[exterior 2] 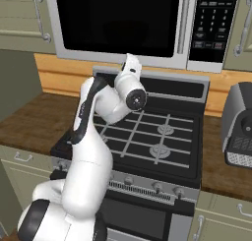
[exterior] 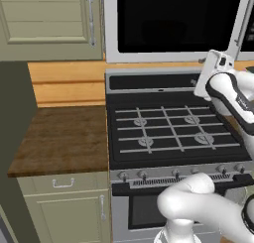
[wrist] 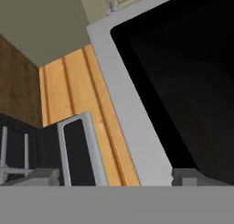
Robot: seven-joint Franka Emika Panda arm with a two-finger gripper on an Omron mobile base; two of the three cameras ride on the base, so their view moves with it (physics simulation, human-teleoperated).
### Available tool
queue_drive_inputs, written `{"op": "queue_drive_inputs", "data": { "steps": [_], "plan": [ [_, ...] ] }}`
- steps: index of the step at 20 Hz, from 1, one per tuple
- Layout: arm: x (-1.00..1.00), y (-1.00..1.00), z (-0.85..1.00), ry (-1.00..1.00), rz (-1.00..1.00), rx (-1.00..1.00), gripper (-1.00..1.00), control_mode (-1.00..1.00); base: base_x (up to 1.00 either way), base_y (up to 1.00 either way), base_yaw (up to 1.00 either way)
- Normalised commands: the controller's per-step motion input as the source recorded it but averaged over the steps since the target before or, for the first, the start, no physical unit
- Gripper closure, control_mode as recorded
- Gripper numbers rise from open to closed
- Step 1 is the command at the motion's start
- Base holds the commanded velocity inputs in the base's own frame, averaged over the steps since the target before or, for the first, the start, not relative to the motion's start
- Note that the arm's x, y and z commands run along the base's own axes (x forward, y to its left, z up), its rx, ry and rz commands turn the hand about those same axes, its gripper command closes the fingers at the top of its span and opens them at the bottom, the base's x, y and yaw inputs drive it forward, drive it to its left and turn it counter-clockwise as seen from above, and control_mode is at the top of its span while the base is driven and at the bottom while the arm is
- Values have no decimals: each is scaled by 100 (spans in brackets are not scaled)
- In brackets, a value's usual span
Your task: Pick the mushroom from the sink and place it in the bowl. Then pick the bowl and place it in the microwave. Then close the microwave door and press the start button.
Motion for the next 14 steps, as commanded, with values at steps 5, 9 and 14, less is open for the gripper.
{"op": "queue_drive_inputs", "data": {
  "steps": [5, 9, 14],
  "plan": [
    [-63, -87, 58, 0, 2, 0, -100, -100, 0, 0, 0],
    [-19, -89, 73, 0, 0, 0, -100, -100, 0, 0, 0],
    [-1, -88, 29, 1, -1, 0, -100, -100, 0, 0, 0]
  ]
}}
